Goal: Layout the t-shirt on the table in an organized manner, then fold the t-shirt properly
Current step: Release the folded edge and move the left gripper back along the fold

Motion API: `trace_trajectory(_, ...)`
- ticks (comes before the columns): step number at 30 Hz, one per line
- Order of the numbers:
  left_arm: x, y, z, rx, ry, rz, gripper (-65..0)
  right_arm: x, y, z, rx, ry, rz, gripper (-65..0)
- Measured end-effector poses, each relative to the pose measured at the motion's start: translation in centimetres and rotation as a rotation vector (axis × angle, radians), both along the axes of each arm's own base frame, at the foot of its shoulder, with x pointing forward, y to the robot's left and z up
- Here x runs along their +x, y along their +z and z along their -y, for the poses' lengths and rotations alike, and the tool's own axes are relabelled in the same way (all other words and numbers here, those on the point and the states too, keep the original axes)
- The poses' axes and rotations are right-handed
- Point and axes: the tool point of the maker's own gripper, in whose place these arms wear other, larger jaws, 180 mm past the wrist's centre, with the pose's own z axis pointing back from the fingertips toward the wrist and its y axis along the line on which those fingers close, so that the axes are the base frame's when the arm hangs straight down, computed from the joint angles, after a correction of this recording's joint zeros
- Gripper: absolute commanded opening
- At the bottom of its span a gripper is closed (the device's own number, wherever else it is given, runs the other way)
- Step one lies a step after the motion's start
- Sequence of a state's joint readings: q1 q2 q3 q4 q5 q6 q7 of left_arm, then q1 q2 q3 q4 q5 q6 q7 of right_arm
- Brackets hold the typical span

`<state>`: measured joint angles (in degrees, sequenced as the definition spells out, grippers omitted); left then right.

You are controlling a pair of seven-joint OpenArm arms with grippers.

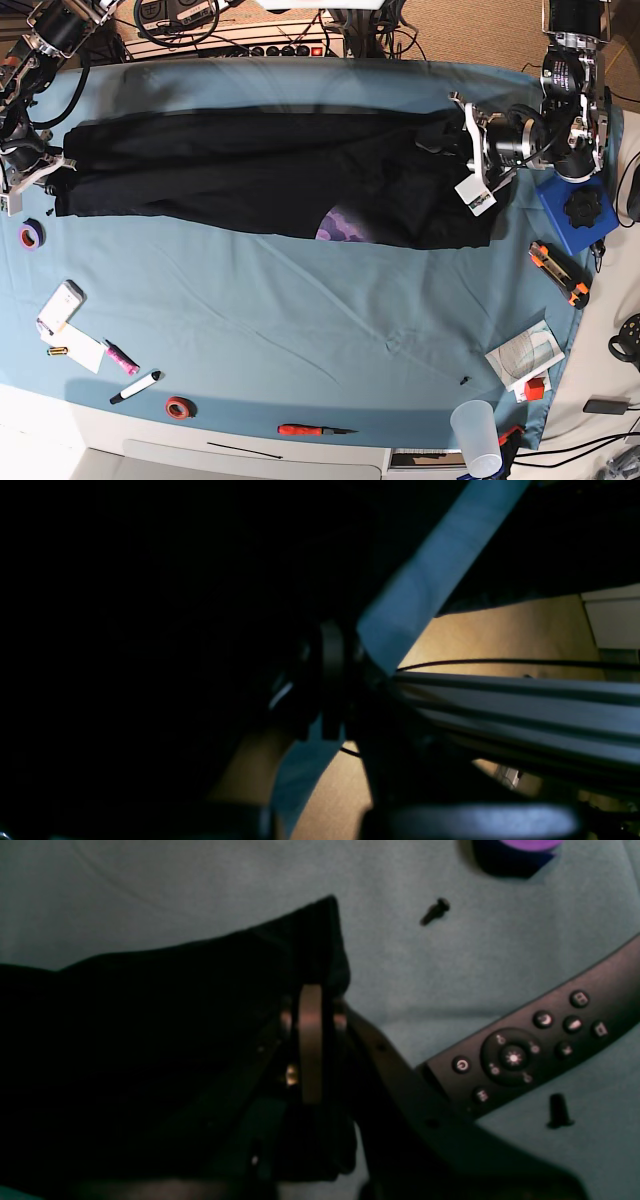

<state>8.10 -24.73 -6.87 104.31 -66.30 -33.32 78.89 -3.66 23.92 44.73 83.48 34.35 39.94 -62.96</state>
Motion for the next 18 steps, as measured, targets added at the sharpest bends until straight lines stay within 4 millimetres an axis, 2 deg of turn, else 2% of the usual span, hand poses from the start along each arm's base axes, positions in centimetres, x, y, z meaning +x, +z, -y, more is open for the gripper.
trace_trajectory(1,0.0,0.0,0.1,-0.003,0.001,0.0,-65.0,0.0,0.0,0.0,0.0,0.0,0.0,-65.0)
trace_trajectory(4,0.0,0.0,0.5,-0.014,0.001,-0.002,-47.7,0.0,0.0,0.0,0.0,0.0,0.0,-65.0)
trace_trajectory(6,-0.1,0.3,0.7,-0.029,0.004,-0.008,-40.4,0.0,0.0,0.0,0.0,0.0,0.0,-65.0)
trace_trajectory(9,-0.6,1.4,1.2,-0.032,-0.034,0.02,-39.2,0.0,0.0,0.0,0.0,0.0,0.0,-65.0)
trace_trajectory(14,-0.5,5.2,2.5,0.012,-0.097,0.232,-39.2,0.0,0.0,0.0,0.001,0.0,0.001,-65.0)
trace_trajectory(16,1.1,5.8,1.7,0.114,-0.042,0.347,-39.2,0.0,0.0,0.0,0.001,0.001,0.001,-65.0)
trace_trajectory(18,3.9,6.5,0.3,0.177,0.101,0.437,-39.2,0.0,0.0,0.0,0.0,0.0,0.0,-65.0)
